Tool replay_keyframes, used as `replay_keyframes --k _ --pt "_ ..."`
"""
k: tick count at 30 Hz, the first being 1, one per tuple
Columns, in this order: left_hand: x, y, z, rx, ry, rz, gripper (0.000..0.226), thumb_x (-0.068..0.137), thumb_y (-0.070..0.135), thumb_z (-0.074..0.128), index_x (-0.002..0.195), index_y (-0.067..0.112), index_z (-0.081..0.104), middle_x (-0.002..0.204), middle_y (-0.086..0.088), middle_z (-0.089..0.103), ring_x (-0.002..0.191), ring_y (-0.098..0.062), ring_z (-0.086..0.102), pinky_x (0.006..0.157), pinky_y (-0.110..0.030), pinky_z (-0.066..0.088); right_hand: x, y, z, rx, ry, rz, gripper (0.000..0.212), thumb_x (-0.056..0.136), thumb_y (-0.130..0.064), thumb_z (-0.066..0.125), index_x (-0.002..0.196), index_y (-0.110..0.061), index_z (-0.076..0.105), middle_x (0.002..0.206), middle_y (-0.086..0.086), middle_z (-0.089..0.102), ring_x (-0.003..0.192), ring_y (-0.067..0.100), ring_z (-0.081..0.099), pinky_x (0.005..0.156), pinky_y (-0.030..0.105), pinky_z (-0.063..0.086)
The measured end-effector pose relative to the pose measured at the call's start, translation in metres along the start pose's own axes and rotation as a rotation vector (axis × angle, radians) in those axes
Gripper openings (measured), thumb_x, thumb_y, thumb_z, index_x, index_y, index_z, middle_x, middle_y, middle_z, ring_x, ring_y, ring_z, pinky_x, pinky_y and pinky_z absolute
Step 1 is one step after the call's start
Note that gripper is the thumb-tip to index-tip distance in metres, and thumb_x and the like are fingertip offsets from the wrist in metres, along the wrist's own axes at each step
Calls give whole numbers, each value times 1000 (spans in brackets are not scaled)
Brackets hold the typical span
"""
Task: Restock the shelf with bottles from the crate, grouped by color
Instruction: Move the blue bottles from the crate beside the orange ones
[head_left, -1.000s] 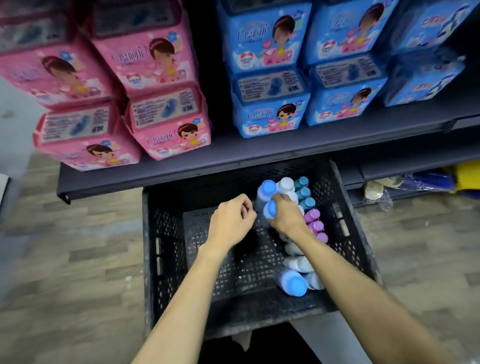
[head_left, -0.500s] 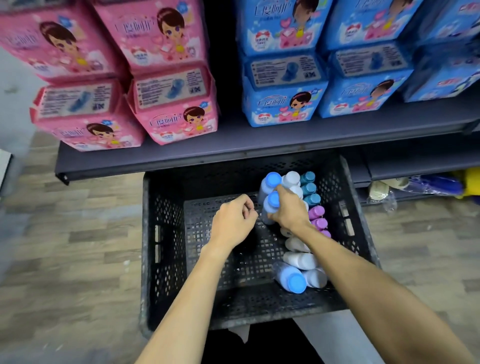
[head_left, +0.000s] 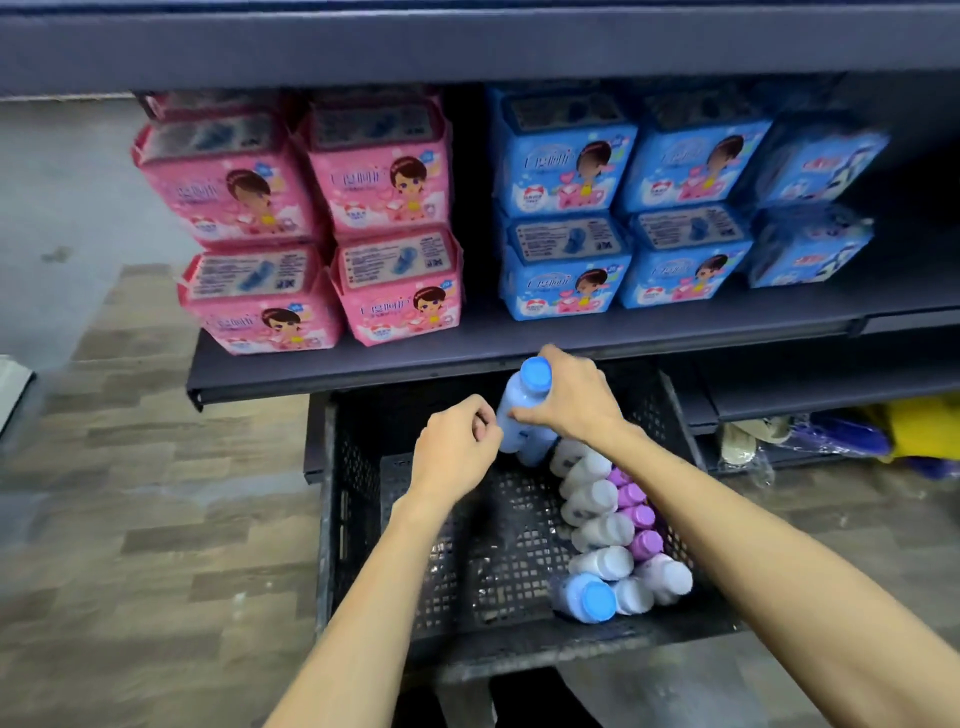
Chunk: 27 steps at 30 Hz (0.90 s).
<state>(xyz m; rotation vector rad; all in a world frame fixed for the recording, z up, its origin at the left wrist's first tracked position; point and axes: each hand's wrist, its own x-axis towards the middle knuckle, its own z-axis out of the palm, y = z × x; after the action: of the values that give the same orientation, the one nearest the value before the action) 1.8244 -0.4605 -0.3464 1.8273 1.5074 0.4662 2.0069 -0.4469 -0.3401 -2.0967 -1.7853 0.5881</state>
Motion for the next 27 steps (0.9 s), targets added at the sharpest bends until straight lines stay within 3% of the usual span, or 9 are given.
replay_keyframes --k 17,23,27 --pt "-13 34 -115 -44 235 207 3 84 25 56 81 25 57 71 9 61 70 -14 57 64 -34 46 -18 -133 -116 -41 247 -202 58 58 -60 81 75 -22 42 73 -5 54 71 22 49 60 35 33" --pt "-9 67 -163 -118 358 342 5 82 26 57 77 26 56 66 11 62 65 -11 59 65 -36 52 -38 -182 -176 75 408 -237 54 59 -56 82 73 -17 48 67 -6 53 65 16 46 55 32 34" --pt "-6 98 -204 -60 472 451 7 82 33 55 79 27 57 67 12 64 66 -11 61 66 -35 52 -48 -211 -217 139 462 -263 49 57 -56 82 75 -17 60 71 -3 64 66 16 56 57 34 47"
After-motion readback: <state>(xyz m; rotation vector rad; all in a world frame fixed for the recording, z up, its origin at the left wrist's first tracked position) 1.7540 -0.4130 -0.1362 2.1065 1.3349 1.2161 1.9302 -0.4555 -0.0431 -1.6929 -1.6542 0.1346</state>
